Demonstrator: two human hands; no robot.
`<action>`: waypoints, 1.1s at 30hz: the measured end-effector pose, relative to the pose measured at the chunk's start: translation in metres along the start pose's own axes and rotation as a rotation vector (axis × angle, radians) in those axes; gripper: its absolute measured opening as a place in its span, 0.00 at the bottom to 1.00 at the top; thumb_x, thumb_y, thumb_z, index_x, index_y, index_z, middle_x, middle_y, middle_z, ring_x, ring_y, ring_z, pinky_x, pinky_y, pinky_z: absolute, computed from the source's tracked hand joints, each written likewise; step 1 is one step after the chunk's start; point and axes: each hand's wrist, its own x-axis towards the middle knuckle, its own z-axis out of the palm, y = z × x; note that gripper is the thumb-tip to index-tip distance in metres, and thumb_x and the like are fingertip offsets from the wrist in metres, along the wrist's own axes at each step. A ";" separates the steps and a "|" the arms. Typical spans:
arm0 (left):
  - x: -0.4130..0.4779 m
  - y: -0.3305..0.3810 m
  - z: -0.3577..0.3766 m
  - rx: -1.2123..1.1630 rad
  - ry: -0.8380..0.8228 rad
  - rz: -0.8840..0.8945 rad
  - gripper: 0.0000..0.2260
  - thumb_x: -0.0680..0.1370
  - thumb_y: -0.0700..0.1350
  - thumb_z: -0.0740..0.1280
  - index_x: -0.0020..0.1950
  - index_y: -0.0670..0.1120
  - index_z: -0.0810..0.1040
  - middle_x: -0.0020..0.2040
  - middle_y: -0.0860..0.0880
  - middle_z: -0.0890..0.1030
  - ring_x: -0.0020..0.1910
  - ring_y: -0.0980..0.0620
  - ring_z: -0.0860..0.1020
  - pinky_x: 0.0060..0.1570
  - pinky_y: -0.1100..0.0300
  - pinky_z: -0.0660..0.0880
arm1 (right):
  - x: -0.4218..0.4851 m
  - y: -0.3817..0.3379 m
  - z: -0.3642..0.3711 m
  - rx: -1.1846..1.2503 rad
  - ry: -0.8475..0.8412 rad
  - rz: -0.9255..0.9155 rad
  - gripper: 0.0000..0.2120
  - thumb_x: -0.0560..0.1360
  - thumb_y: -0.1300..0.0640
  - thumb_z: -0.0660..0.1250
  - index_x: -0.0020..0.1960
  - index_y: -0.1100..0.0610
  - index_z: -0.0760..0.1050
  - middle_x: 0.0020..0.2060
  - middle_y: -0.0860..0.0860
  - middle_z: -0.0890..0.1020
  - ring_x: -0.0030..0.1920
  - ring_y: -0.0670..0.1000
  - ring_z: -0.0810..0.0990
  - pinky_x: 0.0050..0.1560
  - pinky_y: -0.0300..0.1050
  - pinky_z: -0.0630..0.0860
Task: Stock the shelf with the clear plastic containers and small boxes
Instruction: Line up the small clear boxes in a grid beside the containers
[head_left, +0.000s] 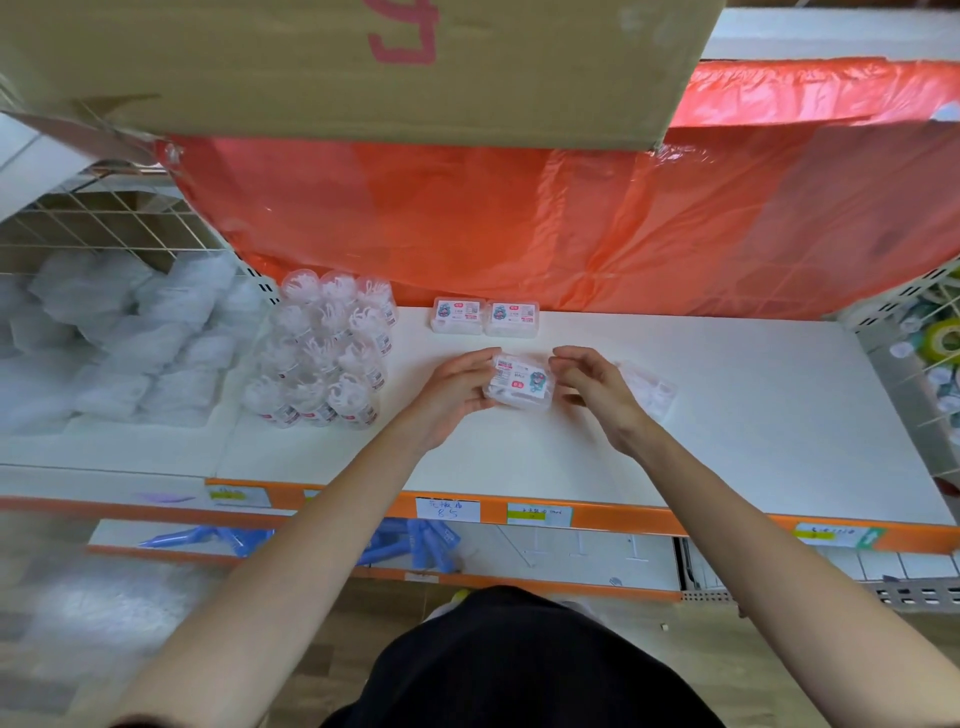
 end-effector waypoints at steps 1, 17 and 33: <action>-0.002 0.002 0.001 0.020 -0.012 0.000 0.16 0.82 0.37 0.61 0.69 0.46 0.73 0.59 0.45 0.80 0.50 0.53 0.81 0.42 0.64 0.78 | 0.000 -0.003 0.002 -0.017 -0.015 0.030 0.11 0.80 0.57 0.66 0.62 0.56 0.75 0.53 0.52 0.82 0.50 0.48 0.80 0.51 0.41 0.76; -0.010 -0.027 0.017 0.069 0.029 -0.038 0.16 0.80 0.46 0.67 0.65 0.48 0.69 0.54 0.50 0.81 0.46 0.49 0.83 0.47 0.55 0.78 | -0.002 0.013 0.016 0.298 -0.019 0.181 0.21 0.76 0.67 0.68 0.67 0.64 0.66 0.52 0.61 0.84 0.49 0.55 0.84 0.48 0.45 0.80; 0.015 -0.024 0.024 0.293 0.140 0.059 0.11 0.82 0.39 0.59 0.59 0.50 0.77 0.58 0.46 0.80 0.47 0.53 0.78 0.34 0.65 0.74 | 0.010 0.017 -0.007 -0.906 -0.044 -0.434 0.25 0.68 0.47 0.78 0.62 0.53 0.77 0.58 0.51 0.79 0.57 0.52 0.76 0.55 0.45 0.72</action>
